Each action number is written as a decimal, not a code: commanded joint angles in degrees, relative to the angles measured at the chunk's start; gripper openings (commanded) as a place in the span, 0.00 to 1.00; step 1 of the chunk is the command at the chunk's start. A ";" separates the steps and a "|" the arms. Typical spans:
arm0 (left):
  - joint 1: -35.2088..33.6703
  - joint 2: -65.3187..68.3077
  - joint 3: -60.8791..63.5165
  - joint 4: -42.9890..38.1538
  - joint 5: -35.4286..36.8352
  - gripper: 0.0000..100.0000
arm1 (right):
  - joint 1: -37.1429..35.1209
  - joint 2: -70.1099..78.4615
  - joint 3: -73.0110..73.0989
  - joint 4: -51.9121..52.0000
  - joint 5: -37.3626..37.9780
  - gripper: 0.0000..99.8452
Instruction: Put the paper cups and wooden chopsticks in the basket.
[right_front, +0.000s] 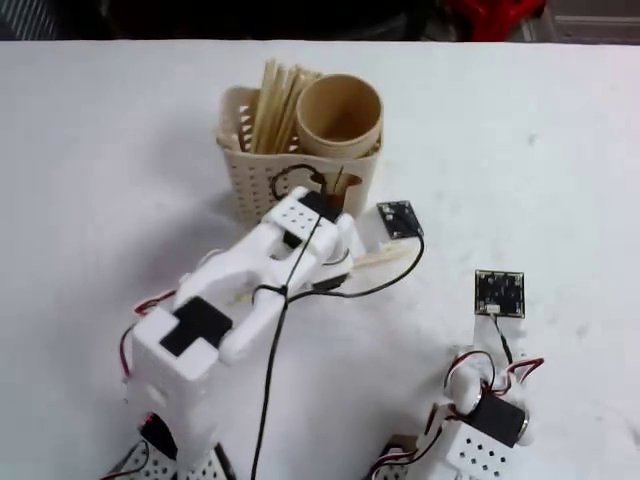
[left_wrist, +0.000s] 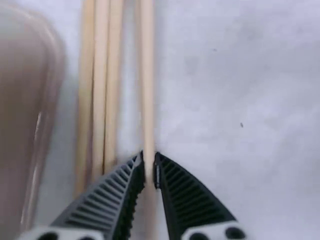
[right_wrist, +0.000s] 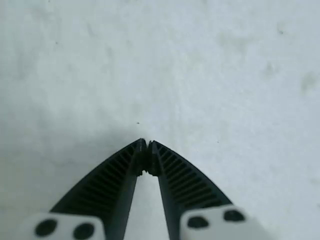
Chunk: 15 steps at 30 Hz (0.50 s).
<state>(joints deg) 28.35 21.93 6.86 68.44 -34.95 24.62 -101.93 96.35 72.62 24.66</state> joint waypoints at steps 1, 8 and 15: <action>0.31 -9.36 -0.35 2.81 0.88 0.02 | 0.31 -1.01 0.53 0.13 -0.35 0.02; 0.66 -19.82 -0.44 7.56 1.14 0.02 | 0.31 -1.01 0.53 0.13 -0.35 0.02; 0.66 -31.52 -0.44 9.41 2.11 0.02 | 0.31 -1.01 0.53 0.13 -0.35 0.02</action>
<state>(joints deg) 28.26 -2.59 6.86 77.23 -34.42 24.62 -101.93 96.35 72.62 24.66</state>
